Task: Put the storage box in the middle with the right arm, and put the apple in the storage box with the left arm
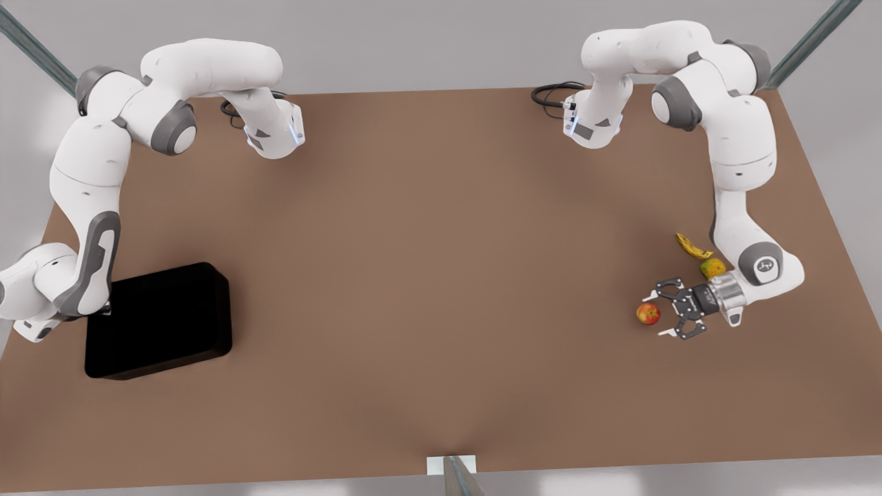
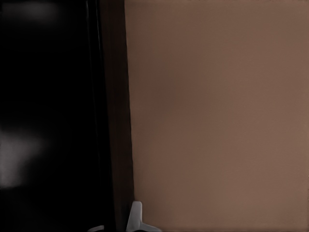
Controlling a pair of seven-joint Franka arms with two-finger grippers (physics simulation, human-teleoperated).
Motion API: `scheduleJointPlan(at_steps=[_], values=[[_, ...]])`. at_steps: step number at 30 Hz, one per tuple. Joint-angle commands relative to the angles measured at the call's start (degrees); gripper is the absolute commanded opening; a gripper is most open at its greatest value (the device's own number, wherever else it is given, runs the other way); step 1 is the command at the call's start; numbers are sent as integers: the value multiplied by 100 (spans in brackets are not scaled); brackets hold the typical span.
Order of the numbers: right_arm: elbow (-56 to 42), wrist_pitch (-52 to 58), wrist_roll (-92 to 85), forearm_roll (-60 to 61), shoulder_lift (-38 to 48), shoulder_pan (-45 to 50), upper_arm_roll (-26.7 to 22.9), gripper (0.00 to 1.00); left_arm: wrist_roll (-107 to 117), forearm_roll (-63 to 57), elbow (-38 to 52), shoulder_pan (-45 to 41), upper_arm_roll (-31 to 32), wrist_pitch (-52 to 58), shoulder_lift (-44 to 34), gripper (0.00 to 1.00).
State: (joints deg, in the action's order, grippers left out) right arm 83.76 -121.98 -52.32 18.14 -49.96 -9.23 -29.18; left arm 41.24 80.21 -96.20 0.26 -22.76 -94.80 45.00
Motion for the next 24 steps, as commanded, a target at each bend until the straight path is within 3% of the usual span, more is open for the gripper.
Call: scheduleJointPlan(at_steps=[1, 9, 19, 24], values=[[-9, 7, -7, -12, 13, 0, 0, 21, -142, 38, -4, 0, -9, 111, 9, 100], [-343, 939, -7, 23, 408, 245, 325, 21, -222, -23, 5, 0, -44, 146, 176, 100], [-940, 1036, 99, 32, 707, 4077, -79, 21, -222, -41, 102, -8, 9, -452, 457, 100], [-1758, 843, 90, 59, 84, 4649, 316, 21, -222, -23, 40, -8, 61, -513, 510, 100]])
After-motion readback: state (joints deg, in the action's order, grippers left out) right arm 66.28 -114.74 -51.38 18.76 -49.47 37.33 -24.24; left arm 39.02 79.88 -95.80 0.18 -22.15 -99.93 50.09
